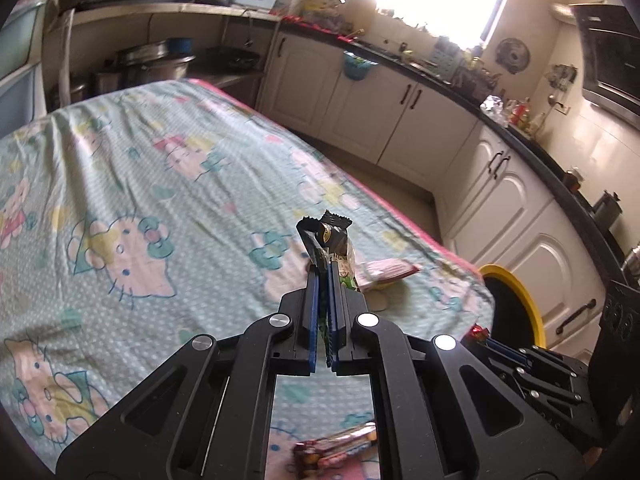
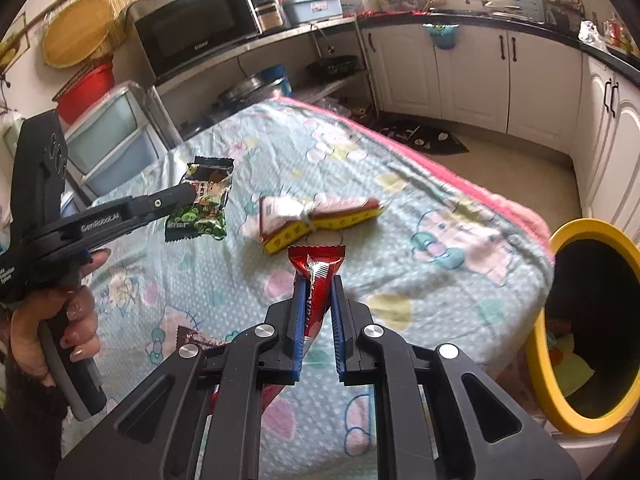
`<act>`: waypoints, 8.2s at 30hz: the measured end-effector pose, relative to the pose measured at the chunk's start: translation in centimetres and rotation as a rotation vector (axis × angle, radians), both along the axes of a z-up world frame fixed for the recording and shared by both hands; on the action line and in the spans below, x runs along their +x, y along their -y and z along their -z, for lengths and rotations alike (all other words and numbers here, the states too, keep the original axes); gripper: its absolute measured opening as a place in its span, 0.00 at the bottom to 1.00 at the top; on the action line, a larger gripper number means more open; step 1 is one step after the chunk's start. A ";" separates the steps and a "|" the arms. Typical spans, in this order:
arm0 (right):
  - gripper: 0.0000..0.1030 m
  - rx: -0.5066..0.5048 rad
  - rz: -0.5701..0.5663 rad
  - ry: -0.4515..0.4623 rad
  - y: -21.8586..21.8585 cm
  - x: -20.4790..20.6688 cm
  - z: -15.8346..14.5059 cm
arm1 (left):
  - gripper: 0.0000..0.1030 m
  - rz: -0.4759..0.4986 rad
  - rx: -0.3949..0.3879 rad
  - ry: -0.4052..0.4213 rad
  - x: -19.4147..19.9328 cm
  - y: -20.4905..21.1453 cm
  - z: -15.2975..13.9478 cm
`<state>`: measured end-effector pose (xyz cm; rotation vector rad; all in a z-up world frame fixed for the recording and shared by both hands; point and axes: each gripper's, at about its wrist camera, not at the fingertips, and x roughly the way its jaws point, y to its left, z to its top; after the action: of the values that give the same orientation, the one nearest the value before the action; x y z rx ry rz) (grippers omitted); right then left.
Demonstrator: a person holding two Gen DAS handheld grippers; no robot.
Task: Collect trash
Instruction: 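Carry the red wrapper with right tool while left tool carries the green packet over the bin, then open both tools to drop the red wrapper and green packet into the bin, then move both open tools back over the last snacks on the bed, then grasp the white-red snack bag with right tool while left tool grasps the chocolate bar, then carry the snack bag with right tool while left tool carries the chocolate bar over the bin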
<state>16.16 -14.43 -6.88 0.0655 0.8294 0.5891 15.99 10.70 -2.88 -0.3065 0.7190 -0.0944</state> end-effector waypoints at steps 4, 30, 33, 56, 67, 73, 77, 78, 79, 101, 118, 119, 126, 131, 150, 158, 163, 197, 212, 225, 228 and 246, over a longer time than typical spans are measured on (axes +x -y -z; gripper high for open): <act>0.11 0.017 0.028 0.018 1.4 0.2 -0.9 | 0.01 0.027 -0.001 0.023 0.1 1.5 -0.9; 0.11 0.079 0.290 0.120 13.4 0.7 -4.5 | 0.01 0.209 -0.009 0.115 2.3 11.5 -4.6; 0.11 0.083 0.321 0.126 14.7 0.6 -4.7 | 0.01 0.232 -0.011 0.123 2.6 12.8 -4.9; 0.11 0.068 0.542 0.172 22.7 -0.1 -4.9 | 0.01 0.404 -0.002 0.142 4.1 22.1 -5.9; 0.11 0.070 0.652 0.155 26.6 -0.1 -3.4 | 0.01 0.477 0.014 0.108 4.8 26.8 -4.0; 0.11 0.070 0.687 0.140 28.0 0.0 -2.4 | 0.01 0.504 0.025 0.084 5.1 28.7 -2.8; 0.11 0.065 0.699 0.130 28.4 0.2 -1.7 | 0.01 0.519 0.029 0.069 5.4 29.7 -2.0; 0.11 0.065 0.700 0.127 28.5 0.3 -1.6 | 0.01 0.522 0.030 0.066 5.4 29.8 -1.8; 0.11 0.065 0.701 0.123 28.5 0.3 -1.5 | 0.01 0.526 0.030 0.061 5.5 30.1 -1.5; 0.16 0.027 0.685 -0.020 28.3 2.8 3.9 | 0.03 0.554 0.047 -0.065 7.4 32.4 3.6; 0.53 0.057 0.694 -0.026 28.4 2.9 3.9 | 0.77 0.464 0.078 -0.048 7.1 28.8 3.3; 0.54 0.056 0.688 -0.020 28.1 2.9 3.6 | 0.87 0.454 0.084 -0.039 7.0 28.4 3.0; 0.62 0.052 0.615 0.049 25.2 2.1 1.0 | 0.89 0.373 0.121 0.024 5.6 24.5 0.8; 0.64 0.045 0.555 0.097 23.1 1.4 -0.8 | 0.90 0.320 0.125 0.058 4.6 21.4 -0.8; 0.71 -0.003 0.293 0.200 13.2 -0.1 -5.3 | 0.90 0.159 0.121 0.124 0.4 10.9 -3.4; 0.72 -0.044 0.209 0.215 9.8 0.4 -5.8 | 0.90 0.122 0.136 0.105 -1.2 8.0 -2.6; 0.72 -0.075 0.142 0.220 7.7 1.1 -5.8 | 0.90 0.101 0.155 0.087 -1.8 6.0 -1.9; 0.72 -0.508 -0.480 0.107 -10.3 10.1 3.7 | 0.77 0.413 0.320 -0.167 -3.9 4.2 6.4; 0.38 -0.461 -0.566 0.007 -12.7 11.4 5.1 | 0.30 0.480 0.393 -0.209 -3.8 5.3 7.8; 0.30 -0.280 -0.355 -0.034 -6.2 8.2 4.2 | 0.16 0.455 0.359 -0.168 -3.6 7.1 6.7; 0.30 -0.252 -0.300 -0.027 -4.2 7.6 3.8 | 0.16 0.450 0.348 -0.149 -3.1 7.9 6.3; 0.30 -0.090 0.074 0.015 10.1 4.0 -0.1 | 0.16 0.491 0.281 -0.005 -0.5 14.9 2.2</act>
<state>20.14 -24.54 -6.79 0.0101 0.8344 0.4814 15.45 -4.21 -5.06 0.1434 0.7897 -0.4536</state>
